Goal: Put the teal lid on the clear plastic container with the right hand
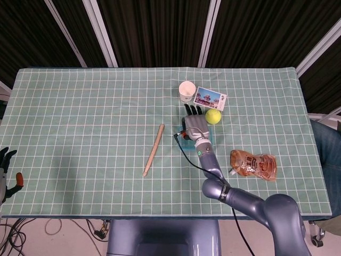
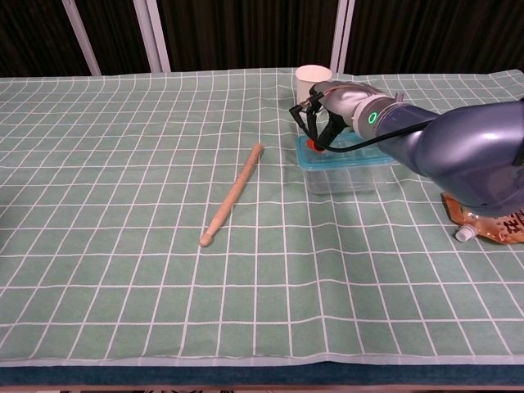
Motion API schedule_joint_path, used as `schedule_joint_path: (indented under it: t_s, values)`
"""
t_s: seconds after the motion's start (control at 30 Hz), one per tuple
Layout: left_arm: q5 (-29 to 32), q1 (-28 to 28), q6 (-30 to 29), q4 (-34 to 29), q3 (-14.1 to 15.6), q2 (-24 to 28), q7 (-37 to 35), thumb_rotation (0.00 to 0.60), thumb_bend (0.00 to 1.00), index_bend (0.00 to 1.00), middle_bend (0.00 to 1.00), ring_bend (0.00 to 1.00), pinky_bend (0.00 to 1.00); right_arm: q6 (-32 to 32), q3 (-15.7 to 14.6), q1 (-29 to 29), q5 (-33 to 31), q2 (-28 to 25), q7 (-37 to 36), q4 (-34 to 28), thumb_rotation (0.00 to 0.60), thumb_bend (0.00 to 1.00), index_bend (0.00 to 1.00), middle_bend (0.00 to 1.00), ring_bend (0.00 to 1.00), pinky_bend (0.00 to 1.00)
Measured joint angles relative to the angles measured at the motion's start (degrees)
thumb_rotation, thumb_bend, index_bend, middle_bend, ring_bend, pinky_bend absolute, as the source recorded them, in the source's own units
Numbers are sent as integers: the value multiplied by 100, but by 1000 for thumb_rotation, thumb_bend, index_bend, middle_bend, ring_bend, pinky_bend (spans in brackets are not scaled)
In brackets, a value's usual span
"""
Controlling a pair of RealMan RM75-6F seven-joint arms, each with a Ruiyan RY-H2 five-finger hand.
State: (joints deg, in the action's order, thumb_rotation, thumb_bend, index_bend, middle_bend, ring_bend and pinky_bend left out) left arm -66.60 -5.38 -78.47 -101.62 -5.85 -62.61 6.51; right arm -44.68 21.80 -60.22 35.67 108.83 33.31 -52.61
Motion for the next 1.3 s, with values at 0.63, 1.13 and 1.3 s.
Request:
schedule_joint_path:
  t_s: [0.63, 1.13, 1.3]
  values:
    - [13, 2, -5, -10, 3, -2, 21, 600, 568, 114, 0, 0, 0, 150, -99, -190, -704, -310, 629, -302, 600, 641, 717, 45, 0, 0]
    - [16, 7, -5, -19, 7, 2, 20, 600, 568, 114, 0, 0, 0, -136, -18, -292, -849, -258, 549, -165, 600, 641, 717, 44, 0, 0]
    - [20, 6, -3, -25, 7, 3, 24, 600, 568, 114, 0, 0, 0, -178, -12, -288, -840, -201, 514, -86, 600, 641, 717, 44, 0, 0]
